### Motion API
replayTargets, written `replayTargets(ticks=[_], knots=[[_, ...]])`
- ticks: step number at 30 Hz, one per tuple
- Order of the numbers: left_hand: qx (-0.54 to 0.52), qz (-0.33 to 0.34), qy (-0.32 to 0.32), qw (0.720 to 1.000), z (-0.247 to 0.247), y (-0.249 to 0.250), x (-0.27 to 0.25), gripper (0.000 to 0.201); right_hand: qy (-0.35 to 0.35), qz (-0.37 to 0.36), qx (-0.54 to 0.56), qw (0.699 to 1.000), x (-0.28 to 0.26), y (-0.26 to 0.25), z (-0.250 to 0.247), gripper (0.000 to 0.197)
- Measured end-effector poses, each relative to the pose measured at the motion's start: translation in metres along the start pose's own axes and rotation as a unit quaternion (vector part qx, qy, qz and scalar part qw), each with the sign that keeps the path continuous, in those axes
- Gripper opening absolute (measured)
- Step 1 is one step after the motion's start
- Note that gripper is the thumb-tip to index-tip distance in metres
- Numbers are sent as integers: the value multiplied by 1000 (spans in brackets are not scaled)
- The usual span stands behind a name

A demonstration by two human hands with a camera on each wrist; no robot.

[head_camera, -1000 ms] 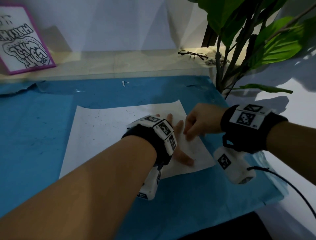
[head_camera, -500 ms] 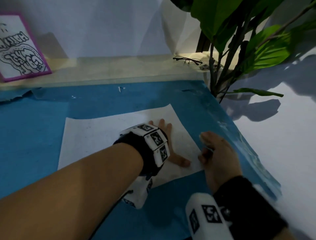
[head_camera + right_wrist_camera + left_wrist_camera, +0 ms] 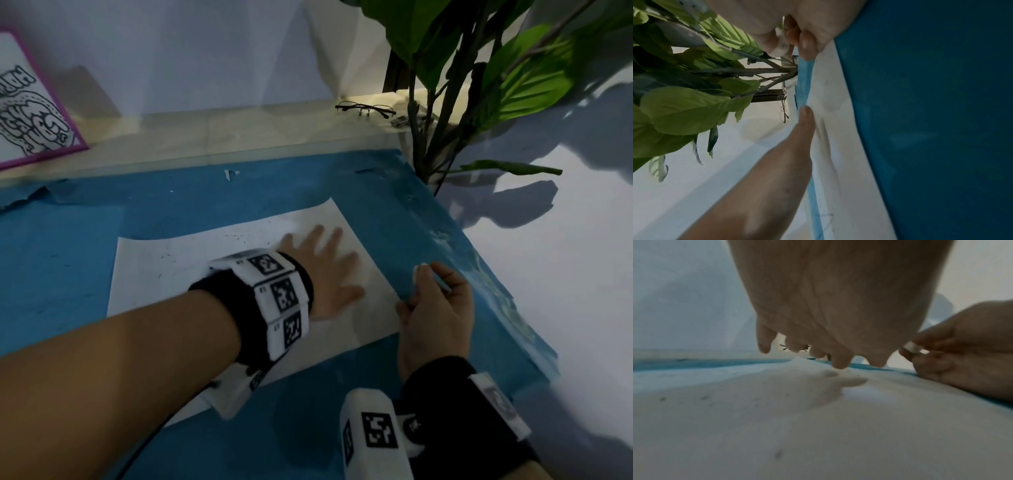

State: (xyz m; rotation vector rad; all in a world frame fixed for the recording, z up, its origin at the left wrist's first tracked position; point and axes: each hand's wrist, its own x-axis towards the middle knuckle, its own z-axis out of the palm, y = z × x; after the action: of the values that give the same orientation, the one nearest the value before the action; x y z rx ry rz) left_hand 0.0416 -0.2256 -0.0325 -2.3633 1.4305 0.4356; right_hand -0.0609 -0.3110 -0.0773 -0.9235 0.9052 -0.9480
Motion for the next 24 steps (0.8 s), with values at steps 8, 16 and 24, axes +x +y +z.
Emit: replayTargets(ticks=[8,16,24], knots=[[-19,-53,9,998,-2,11,18,68,-8,-10,14,1000,0,4,0,15],[1,-149,-5,989,16,-23,44,64,-29,-21,-3,999,-1,6,-2,15],[-37,-41,12,998,15,-13,27,63,-35,-27,-19,999,-2,6,0,16]])
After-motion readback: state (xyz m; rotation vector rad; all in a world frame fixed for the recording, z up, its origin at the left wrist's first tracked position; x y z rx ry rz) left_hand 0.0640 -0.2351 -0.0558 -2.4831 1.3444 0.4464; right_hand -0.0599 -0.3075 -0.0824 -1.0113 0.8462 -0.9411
